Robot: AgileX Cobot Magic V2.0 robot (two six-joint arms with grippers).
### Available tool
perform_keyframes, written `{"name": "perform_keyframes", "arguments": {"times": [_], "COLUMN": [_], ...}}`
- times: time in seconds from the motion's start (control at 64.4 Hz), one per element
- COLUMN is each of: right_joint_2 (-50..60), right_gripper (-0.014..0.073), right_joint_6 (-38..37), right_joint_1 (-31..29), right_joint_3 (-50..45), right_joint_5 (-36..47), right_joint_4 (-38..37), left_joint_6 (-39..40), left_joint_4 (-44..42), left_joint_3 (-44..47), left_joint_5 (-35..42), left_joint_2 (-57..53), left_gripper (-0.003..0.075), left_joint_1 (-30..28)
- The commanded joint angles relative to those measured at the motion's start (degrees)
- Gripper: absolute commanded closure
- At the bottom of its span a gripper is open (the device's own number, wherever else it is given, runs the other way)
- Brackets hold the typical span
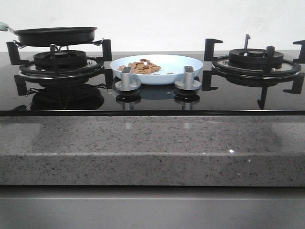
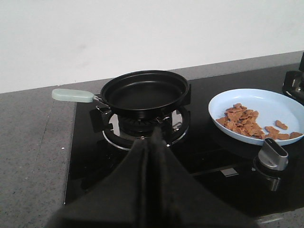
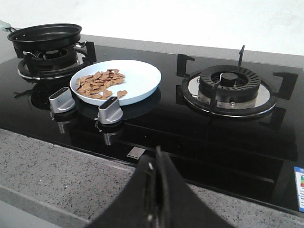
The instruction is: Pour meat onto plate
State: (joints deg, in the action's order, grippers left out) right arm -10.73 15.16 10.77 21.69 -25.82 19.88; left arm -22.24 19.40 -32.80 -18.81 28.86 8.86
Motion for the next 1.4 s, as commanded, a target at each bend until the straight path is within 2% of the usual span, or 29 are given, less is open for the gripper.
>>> {"name": "perform_keyframes", "arguments": {"times": [0.0, 0.295, 0.373, 0.45, 0.513, 0.575, 0.668, 0.885, 1.134, 1.243, 1.382], "right_joint_2": [-0.6, -0.6, -0.6, -0.6, -0.6, -0.6, -0.6, -0.6, -0.6, -0.6, -0.6], "right_gripper": [0.0662, 0.0662, 0.0662, 0.0662, 0.0662, 0.0662, 0.0662, 0.0662, 0.0662, 0.0662, 0.0662], "right_joint_6": [0.5, 0.5, 0.5, 0.5, 0.5, 0.5, 0.5, 0.5, 0.5, 0.5, 0.5], "right_joint_1": [0.2, 0.2, 0.2, 0.2, 0.2, 0.2, 0.2, 0.2, 0.2, 0.2, 0.2], "right_joint_3": [1.4, 1.4, 1.4, 1.4, 1.4, 1.4, 1.4, 1.4, 1.4, 1.4, 1.4], "right_joint_5": [4.8, 4.8, 4.8, 4.8, 4.8, 4.8, 4.8, 4.8, 4.8, 4.8, 4.8], "right_joint_4": [0.1, 0.1, 0.1, 0.1, 0.1, 0.1, 0.1, 0.1, 0.1, 0.1, 0.1], "left_joint_6": [0.2, 0.2, 1.3, 9.7, 20.5, 23.4, 23.4, 23.4, 23.4, 23.4, 23.4], "left_joint_4": [1.0, 1.0, -1.7, -10.0, -20.6, -24.3, -24.1, -21.9, -18.5, -16.7, -15.7], "left_joint_3": [-1.5, -1.5, -1.4, -0.6, 0.9, 3.0, 6.6, 18.6, 30.2, 33.4, 33.3], "left_joint_5": [4.0, 4.0, 4.2, 5.0, 7.2, 9.8, 12.0, 11.9, 11.1, 13.7, 12.7], "left_joint_2": [0.2, 0.2, 0.3, 0.3, 0.2, -0.6, -3.3, -15.5, -30.2, -30.0, -30.2], "left_gripper": [0.0741, 0.0741, 0.0741, 0.0741, 0.0741, 0.0741, 0.0741, 0.0741, 0.0741, 0.0741, 0.0741], "left_joint_1": [0.3, 0.3, 0.3, 0.3, 0.3, 0.3, 0.3, -0.1, -6.3, -9.1, -10.3]}}
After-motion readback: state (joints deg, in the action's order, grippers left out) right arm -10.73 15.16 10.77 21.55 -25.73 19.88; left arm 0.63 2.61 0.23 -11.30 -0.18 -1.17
